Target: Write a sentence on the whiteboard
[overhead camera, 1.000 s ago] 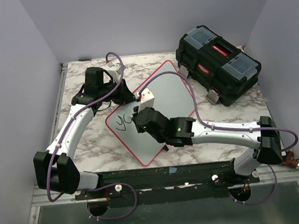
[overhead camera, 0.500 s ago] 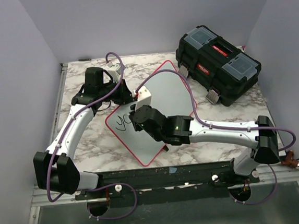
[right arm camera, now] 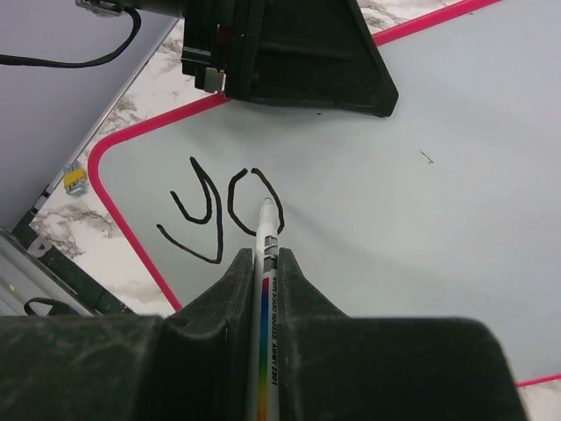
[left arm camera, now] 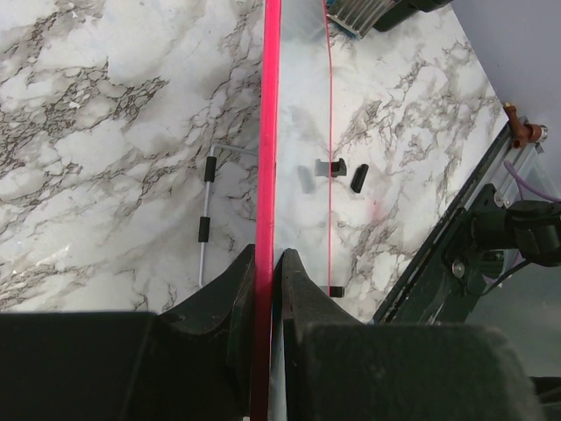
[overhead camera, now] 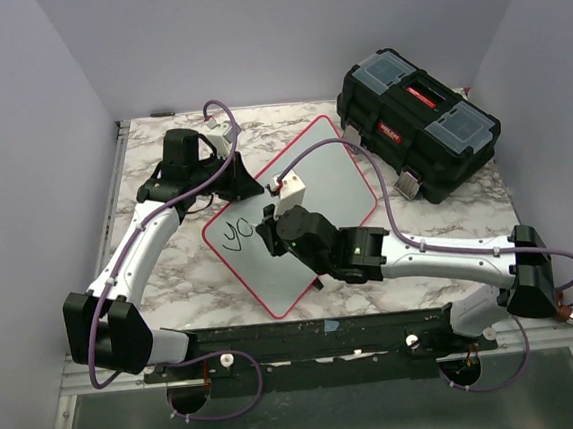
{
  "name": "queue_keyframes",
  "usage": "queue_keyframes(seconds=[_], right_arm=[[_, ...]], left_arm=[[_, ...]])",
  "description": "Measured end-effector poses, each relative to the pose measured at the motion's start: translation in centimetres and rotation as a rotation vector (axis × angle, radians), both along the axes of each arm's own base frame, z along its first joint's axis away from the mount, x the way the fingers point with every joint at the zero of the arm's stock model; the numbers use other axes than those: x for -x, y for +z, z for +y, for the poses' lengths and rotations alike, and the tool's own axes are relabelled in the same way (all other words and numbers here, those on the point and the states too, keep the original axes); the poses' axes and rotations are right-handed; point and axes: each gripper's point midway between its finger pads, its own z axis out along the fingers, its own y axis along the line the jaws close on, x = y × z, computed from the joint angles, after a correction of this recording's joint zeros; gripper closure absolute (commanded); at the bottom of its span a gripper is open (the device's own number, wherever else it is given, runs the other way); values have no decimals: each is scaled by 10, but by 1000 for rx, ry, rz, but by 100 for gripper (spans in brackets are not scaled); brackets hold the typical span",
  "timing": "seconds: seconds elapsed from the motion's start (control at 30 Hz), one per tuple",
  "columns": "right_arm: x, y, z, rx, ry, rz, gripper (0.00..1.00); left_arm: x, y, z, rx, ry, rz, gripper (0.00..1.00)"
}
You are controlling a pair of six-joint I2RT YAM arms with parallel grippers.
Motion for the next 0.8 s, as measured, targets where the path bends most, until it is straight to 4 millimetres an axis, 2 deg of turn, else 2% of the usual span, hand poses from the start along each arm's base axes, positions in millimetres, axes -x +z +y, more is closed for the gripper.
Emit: queue_keyframes(seconds=[0.3,0.5,0.8], right_arm=[[-3,15,-12,-46,-34,-27,99],[-9,14,-16,-41,-61,-32,99],[-20,15,-6,-37,-80,-33,99]], left_arm=[[0,0,0,-1,1,1,100],[0,0,0,-1,1,1,100],[0,0,0,-1,1,1,100]])
